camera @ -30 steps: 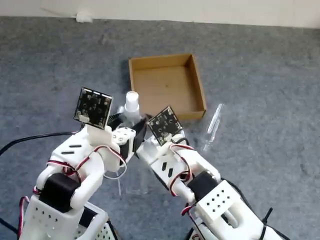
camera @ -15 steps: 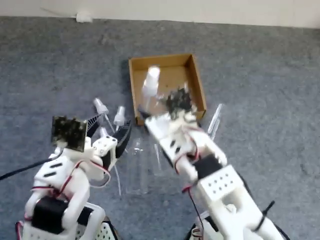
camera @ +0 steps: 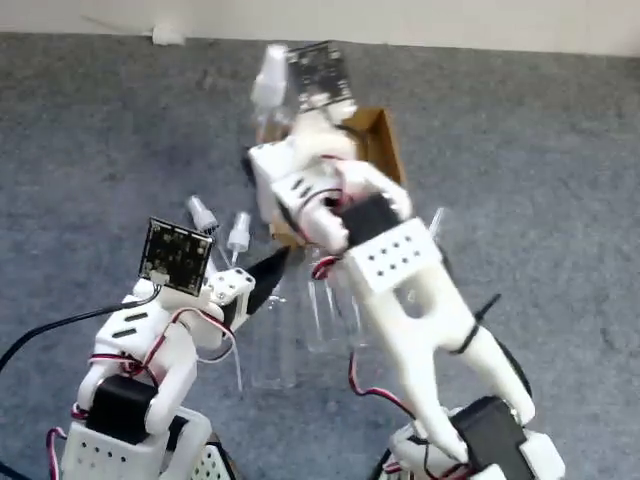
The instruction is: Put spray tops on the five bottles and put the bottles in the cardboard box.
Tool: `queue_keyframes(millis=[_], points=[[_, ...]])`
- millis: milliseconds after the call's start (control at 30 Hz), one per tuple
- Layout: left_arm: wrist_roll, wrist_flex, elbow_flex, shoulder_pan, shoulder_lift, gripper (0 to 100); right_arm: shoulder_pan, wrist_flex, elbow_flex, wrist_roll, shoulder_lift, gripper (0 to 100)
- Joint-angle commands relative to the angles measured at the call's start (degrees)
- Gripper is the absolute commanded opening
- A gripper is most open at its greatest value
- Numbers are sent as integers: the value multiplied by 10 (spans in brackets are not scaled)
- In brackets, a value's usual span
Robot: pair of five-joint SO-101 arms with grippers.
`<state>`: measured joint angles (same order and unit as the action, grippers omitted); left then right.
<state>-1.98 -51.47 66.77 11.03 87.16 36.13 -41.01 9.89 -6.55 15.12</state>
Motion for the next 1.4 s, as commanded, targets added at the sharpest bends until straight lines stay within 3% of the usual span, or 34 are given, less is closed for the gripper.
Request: queue_keyframes(millis=[0,267,500,700,933,1000,1367], points=[[6,44,6,-21,3,287,31,-29,-44,-8,11,3],[6,127,0,-49,-126,287,33,-134,-48,-7,81,3],[6,130,-34,-67,-215,287,10,-149,-46,32,106,3],[6,129,-2,-67,-177,276,-73,-20,-50,69,22,3],[4,158,22,-124,-138,25,-119,201,-100,77,-167,3],[4,185,36,-129,-140,6,-122,239,-139,77,-231,3],[4,212,51,-129,-141,17,-117,262,-398,76,-522,3]])
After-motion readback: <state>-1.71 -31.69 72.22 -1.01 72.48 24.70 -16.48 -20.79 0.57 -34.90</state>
